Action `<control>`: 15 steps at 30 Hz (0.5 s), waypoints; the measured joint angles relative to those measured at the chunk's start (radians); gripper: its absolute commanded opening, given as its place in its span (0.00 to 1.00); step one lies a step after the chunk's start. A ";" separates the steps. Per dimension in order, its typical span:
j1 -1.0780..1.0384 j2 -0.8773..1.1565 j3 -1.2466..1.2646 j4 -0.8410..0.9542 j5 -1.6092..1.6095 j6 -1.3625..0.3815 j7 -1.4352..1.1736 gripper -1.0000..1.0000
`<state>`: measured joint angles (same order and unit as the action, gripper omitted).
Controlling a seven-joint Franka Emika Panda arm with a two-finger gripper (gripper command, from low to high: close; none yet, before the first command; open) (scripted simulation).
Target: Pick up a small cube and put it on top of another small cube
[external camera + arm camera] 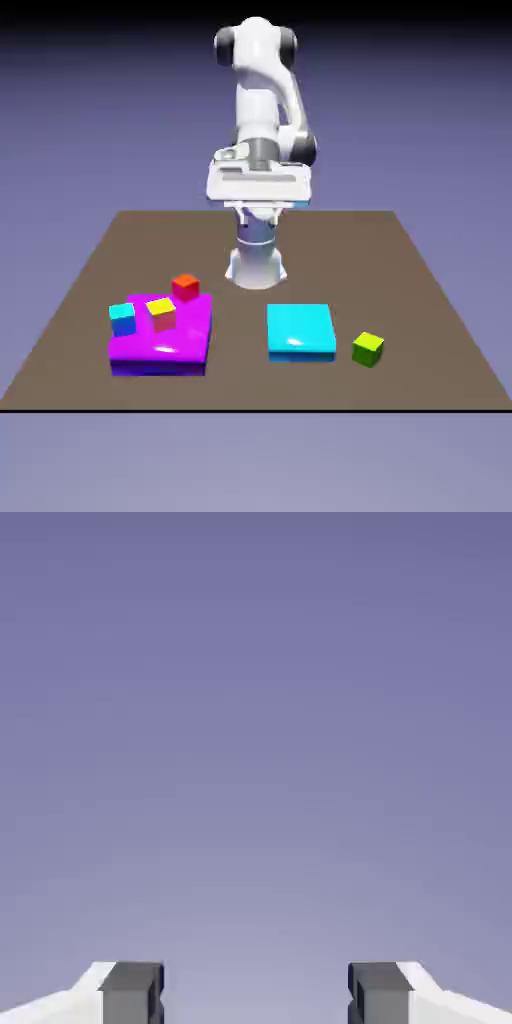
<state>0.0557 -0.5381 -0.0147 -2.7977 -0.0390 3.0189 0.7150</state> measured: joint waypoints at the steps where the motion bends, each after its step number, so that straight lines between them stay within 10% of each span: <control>1: 0.036 0.026 -0.012 0.010 -0.032 -0.015 -0.022 0.50; 15: 0.543 0.396 -0.183 0.153 -0.485 -0.225 -0.323 0.50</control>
<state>0.5990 -0.1420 -0.1978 -2.6448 -0.5236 2.7943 0.3918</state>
